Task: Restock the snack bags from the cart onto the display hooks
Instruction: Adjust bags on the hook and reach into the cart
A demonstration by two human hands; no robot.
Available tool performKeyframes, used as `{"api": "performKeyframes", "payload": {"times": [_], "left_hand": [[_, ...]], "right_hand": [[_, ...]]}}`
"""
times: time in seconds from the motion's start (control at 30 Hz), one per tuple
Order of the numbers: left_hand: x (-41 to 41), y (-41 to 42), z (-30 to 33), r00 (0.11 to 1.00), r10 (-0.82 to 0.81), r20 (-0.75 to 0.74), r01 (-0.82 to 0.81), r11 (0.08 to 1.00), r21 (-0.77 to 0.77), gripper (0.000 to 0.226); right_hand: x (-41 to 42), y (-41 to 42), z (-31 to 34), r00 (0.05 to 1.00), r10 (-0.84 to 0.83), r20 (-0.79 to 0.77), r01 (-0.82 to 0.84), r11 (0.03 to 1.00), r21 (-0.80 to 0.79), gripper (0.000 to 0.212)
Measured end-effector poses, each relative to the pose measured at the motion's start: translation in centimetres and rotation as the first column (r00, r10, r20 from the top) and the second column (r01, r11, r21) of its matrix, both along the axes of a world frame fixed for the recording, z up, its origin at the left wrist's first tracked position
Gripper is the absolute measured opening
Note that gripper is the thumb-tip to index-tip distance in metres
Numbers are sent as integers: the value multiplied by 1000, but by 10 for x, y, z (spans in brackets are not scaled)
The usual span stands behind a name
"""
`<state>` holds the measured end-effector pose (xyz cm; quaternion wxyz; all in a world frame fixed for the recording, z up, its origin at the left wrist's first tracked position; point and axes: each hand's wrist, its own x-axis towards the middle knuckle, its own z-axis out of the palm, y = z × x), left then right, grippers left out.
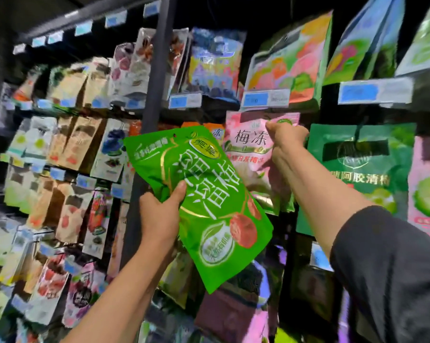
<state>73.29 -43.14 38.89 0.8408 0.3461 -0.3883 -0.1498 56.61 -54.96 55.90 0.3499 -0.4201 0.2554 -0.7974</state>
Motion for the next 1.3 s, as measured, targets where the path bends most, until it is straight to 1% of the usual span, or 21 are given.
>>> {"api": "performKeyframes", "payload": {"times": [0.07, 0.1, 0.17, 0.2, 0.23, 0.3, 0.43, 0.53, 0.6, 0.7, 0.97, 1.07, 1.13, 1.2, 1.3], "left_hand": [[2, -7, 6, 998, -67, 11, 66, 998, 12, 5], [2, -11, 7, 996, -91, 0, 91, 996, 16, 15], [1, -16, 8, 989, -147, -28, 148, 989, 12, 47], [0, -18, 8, 986, -162, -42, 163, 987, 9, 58], [0, -19, 7, 984, -173, -51, 173, 985, 2, 61], [0, -21, 4, 979, -196, -52, 196, 981, 2, 50], [-1, -26, 0, 967, -250, -43, 250, 968, 9, 24], [-5, -25, 1, 966, -256, -44, 256, 967, 5, 14], [-5, -25, 1, 963, -267, -44, 268, 963, 5, 16], [-4, -25, -1, 960, -277, -46, 278, 960, 14, 37], [-7, -22, -8, 957, -287, -43, 289, 957, 26, 44], [-9, -20, -7, 960, -279, -29, 280, 959, 30, 54], [-9, -22, -7, 959, -283, -32, 284, 959, 22, 51], [-9, -22, -6, 957, -289, -35, 289, 957, 8, 37], [-8, -24, -7, 957, -290, -33, 290, 957, 6, 32]], "right_hand": [[5, -2, 9, 1000, 10, 16, -10, 1000, 5, 25], [7, -2, 12, 1000, 0, 16, 0, 1000, 13, 22], [9, -2, 16, 998, -58, 23, 57, 998, 28, 24], [9, -1, 16, 997, -80, 21, 79, 996, 37, 25], [8, 1, 15, 995, -97, 20, 96, 994, 44, 23], [5, 2, 11, 992, -124, 21, 123, 991, 50, 18], [4, 7, 9, 980, -198, -14, 198, 980, 32, 18], [9, 12, 14, 959, -277, -62, 279, 959, 45, 21], [11, 10, 15, 947, -309, -89, 314, 948, 51, 20], [11, 5, 15, 929, -346, -134, 357, 932, 63, 25], [7, 16, 7, 855, -473, -214, 490, 871, 30, 20], [10, 19, 10, 839, -496, -226, 514, 858, 24, 10], [14, 20, 15, 829, -511, -228, 528, 849, 19, 10], [16, 19, 18, 809, -540, -233, 556, 831, 6, 12], [16, 16, 16, 784, -568, -252, 585, 811, -7, 18]]}}
